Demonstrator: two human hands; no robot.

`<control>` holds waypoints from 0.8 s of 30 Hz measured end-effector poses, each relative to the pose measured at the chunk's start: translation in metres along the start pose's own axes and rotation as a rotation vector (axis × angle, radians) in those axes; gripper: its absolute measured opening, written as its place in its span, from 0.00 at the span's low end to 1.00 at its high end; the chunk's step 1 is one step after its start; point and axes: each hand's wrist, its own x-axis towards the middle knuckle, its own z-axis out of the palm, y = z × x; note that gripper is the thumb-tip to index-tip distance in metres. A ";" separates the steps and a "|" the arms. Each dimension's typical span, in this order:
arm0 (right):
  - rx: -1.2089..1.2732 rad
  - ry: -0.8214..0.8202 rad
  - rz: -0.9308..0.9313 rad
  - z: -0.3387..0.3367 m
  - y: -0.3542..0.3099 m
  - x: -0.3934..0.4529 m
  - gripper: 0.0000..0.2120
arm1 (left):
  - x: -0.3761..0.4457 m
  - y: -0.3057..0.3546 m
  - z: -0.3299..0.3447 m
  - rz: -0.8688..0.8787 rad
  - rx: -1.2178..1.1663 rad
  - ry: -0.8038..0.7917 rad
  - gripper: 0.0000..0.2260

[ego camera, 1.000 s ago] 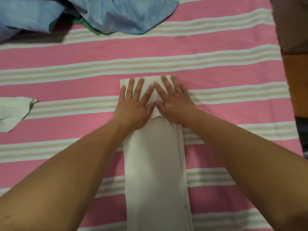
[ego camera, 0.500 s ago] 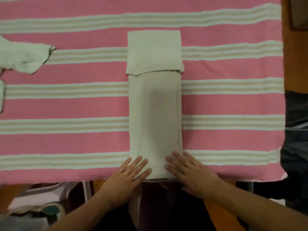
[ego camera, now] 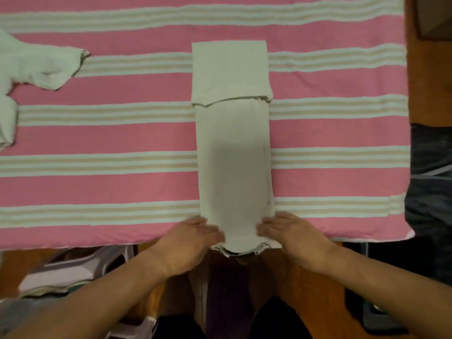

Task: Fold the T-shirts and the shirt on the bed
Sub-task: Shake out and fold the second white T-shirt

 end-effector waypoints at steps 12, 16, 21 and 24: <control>0.715 0.579 0.737 -0.091 0.060 0.134 0.05 | 0.109 -0.061 -0.107 -0.758 -1.035 0.628 0.27; 0.716 0.644 0.791 -0.072 0.045 0.130 0.10 | 0.113 -0.046 -0.089 -0.793 -0.955 0.771 0.25; 0.884 0.679 0.830 -0.053 0.033 0.117 0.15 | 0.097 -0.027 -0.058 -0.926 -1.010 0.855 0.22; 0.503 0.911 0.719 -0.056 0.026 0.114 0.14 | 0.092 -0.029 -0.057 -0.554 -0.228 0.974 0.15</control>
